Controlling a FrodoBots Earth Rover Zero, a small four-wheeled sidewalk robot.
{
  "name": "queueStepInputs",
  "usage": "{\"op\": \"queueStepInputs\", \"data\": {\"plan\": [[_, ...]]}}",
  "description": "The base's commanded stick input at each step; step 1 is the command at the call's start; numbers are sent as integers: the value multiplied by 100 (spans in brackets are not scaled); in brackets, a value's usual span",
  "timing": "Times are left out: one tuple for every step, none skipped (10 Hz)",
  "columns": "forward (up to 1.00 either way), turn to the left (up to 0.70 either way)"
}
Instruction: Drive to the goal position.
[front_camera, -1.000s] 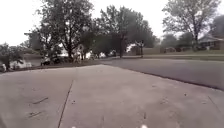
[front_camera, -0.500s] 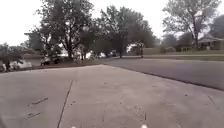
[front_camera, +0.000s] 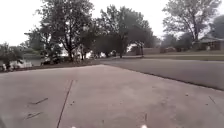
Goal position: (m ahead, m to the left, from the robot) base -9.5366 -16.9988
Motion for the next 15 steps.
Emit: {"op": "queueStepInputs", "data": {"plan": [[6,0],[7,0],[7,0],[6,0],[6,0],[6,0],[6,0],[6,0],[6,0],[7,0],[6,0],[7,0],[6,0],[7,0],[7,0]]}}
